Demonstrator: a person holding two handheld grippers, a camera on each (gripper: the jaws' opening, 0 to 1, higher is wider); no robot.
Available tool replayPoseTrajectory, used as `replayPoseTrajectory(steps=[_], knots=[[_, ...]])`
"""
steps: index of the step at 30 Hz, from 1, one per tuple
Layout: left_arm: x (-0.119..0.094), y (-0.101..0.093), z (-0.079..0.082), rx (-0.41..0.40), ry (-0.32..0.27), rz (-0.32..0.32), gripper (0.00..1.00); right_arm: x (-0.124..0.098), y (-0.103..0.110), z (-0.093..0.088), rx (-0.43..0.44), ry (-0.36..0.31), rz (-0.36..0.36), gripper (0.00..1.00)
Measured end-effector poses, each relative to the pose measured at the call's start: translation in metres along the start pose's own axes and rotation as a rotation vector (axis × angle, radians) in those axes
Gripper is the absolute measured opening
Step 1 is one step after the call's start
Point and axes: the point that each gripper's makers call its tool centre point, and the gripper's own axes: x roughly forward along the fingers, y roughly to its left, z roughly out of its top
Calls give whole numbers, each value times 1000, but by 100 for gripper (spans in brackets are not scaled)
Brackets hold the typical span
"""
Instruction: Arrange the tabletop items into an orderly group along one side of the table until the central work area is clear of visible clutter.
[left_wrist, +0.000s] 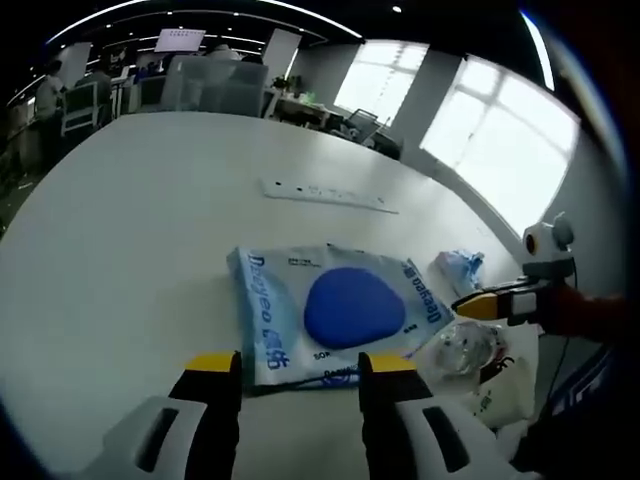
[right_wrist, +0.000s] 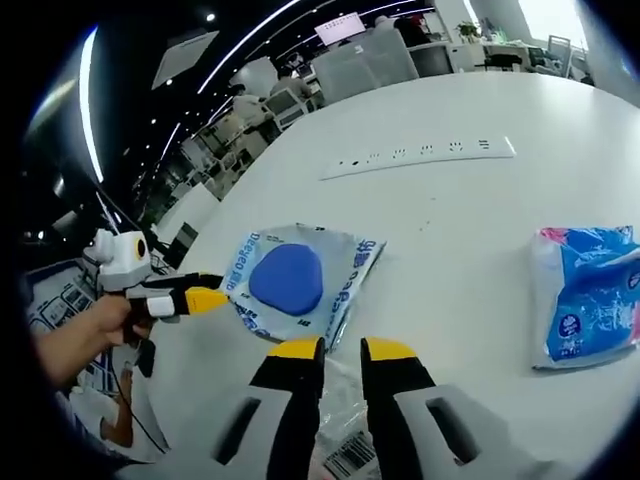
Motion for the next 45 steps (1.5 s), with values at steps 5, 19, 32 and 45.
replayPoseTrajectory(steps=[5,19,32,45], knots=[[3,4,-3,-11,11,1,35,4,0,-1,38,14,24,3],[7,21,-4,-5,19,44,6,9,-5,-4,-13,45,28,0],[-2,8,12,53,-19,35,0,3,-3,2,-100,13,4,0],[-10,-26,33,75,-67,8,0,-14,-20,21,-94,-70,-36,0]])
